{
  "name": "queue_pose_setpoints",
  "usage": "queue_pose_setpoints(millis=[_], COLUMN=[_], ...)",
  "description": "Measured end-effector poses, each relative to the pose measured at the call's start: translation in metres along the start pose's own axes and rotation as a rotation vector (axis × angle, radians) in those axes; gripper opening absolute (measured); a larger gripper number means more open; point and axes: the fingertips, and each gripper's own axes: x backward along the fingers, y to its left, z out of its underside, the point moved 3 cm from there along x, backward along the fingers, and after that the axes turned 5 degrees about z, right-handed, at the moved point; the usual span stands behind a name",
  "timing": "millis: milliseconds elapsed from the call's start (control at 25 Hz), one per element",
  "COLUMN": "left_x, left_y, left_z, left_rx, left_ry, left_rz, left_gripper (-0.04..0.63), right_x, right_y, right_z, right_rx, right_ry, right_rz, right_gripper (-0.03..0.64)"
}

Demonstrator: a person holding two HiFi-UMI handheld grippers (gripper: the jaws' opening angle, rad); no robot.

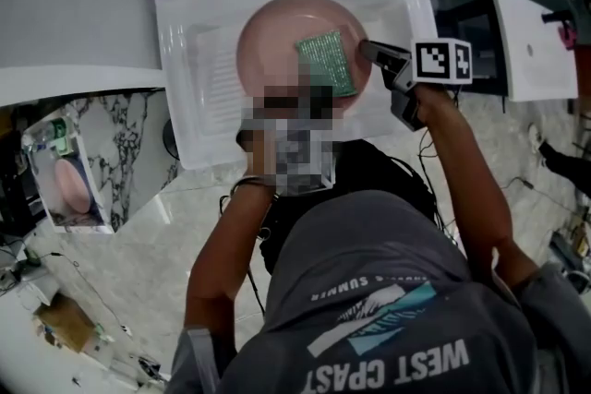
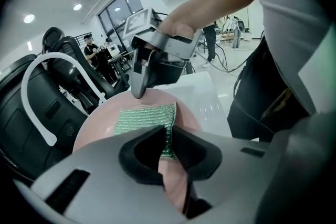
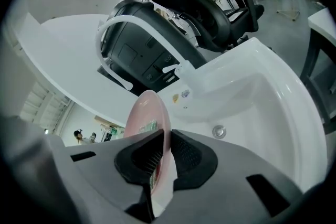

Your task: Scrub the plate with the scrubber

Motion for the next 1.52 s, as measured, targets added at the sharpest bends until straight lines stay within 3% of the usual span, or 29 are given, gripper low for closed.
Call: queue_pose_setpoints(millis=[200,400,640,840,1160,1520], left_x=[0.005,0.021,0.019,0.0,-0.021,-0.003], left_y=[-0.007,0.017,0.046,0.046,0.004,-0.018], left_z=[0.019,0.046,0.035,0.015,-0.019,-0.027], left_rx=[0.021,0.096,0.126,0.117,0.04,0.007], left_ry=[0.049,0.113,0.092,0.065,0.029,-0.019], left_rz=[-0.009,-0.101,-0.149,-0.115,-0.003,-0.015], left_gripper=[0.044,0.044,0.044,0.044,0.044,0.043], right_x=[0.009,0.017,0.006,-0.001,0.01,0.029], right_y=[-0.016,-0.024,-0.007,0.003,-0.013,-0.032], right_z=[-0.011,-0.013,0.008,0.017,0.005,-0.01], right_rx=[-0.003,0.008,0.03,0.014,0.011,-0.039], right_ry=[-0.032,-0.037,0.015,0.033,0.003,-0.057], right_rz=[0.026,0.039,-0.006,-0.037,-0.018,0.004], right_gripper=[0.058,0.058,0.058,0.06,0.061,0.061])
